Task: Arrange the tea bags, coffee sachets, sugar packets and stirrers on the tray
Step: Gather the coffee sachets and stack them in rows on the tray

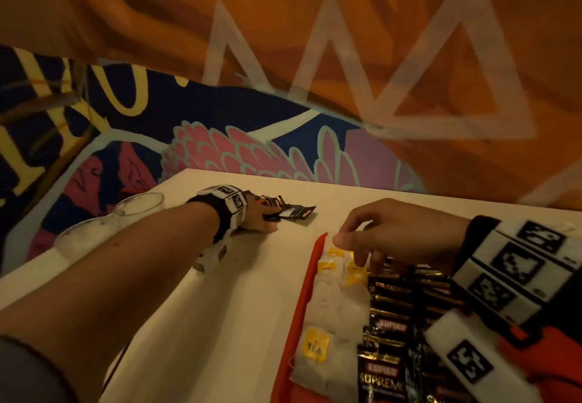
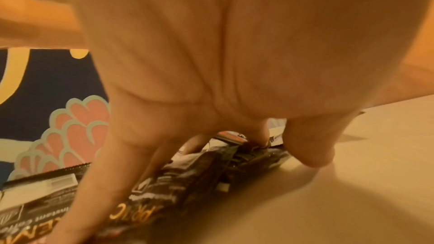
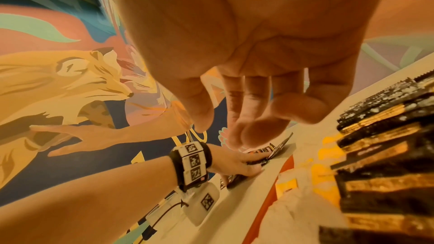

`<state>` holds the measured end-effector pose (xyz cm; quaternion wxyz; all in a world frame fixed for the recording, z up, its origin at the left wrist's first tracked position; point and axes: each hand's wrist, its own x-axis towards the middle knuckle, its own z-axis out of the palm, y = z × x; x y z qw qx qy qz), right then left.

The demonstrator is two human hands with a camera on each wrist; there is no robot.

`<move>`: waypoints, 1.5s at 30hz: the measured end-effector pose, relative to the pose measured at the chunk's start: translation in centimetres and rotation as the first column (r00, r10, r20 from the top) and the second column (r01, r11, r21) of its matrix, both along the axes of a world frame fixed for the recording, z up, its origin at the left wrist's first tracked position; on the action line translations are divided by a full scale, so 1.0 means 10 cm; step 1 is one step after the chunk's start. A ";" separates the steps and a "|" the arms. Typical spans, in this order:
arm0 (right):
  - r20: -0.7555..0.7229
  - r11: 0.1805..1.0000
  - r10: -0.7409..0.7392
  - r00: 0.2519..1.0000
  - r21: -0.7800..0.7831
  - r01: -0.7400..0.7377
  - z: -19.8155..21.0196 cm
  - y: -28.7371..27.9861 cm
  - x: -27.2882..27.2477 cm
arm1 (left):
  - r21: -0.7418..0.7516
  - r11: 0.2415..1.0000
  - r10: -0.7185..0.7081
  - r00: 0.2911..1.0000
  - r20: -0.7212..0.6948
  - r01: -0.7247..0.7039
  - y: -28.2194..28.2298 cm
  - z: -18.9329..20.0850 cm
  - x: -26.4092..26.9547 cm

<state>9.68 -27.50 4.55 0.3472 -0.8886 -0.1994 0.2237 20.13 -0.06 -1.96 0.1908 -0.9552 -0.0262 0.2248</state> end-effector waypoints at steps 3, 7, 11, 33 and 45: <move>0.013 0.999 0.034 0.999 -0.033 -0.033 0.01 0.13 -0.15 | -0.051 0.999 0.008 1.000 -0.009 -0.008 0.02 -0.02 -0.43; 0.020 0.994 0.067 0.998 -0.084 -0.066 0.03 0.36 -0.37 | -0.128 0.992 -0.007 1.000 -0.005 0.006 0.02 -0.06 -1.00; 0.073 0.984 0.077 0.994 -0.169 -0.063 0.04 0.60 -0.57 | -0.203 0.979 -0.033 0.999 -0.007 0.030 -0.04 -0.09 -1.55; 0.437 0.763 0.392 0.810 -0.646 -0.021 -0.58 1.27 -0.73 | -0.475 0.862 0.321 0.916 0.239 -0.178 0.31 -0.05 -2.43; 0.406 0.796 0.367 0.837 -0.603 -0.057 -0.66 1.54 -0.74 | -0.448 0.894 0.140 0.958 0.249 -0.015 0.19 -0.05 -2.23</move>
